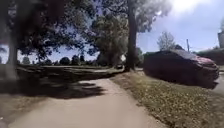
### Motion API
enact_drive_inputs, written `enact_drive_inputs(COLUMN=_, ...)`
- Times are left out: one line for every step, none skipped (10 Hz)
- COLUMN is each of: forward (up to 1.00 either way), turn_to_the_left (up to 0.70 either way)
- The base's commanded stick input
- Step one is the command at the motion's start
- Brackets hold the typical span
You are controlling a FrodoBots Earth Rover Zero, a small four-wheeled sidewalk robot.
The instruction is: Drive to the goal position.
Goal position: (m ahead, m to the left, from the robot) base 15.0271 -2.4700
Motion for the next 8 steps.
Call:
enact_drive_inputs(forward=0.7, turn_to_the_left=0.0)
enact_drive_inputs(forward=0.7, turn_to_the_left=0.34)
enact_drive_inputs(forward=0.7, turn_to_the_left=0.11)
enact_drive_inputs(forward=0.7, turn_to_the_left=0.0)
enact_drive_inputs(forward=0.7, turn_to_the_left=-0.08)
enact_drive_inputs(forward=0.7, turn_to_the_left=-0.27)
enact_drive_inputs(forward=0.7, turn_to_the_left=-0.17)
enact_drive_inputs(forward=0.7, turn_to_the_left=-0.13)
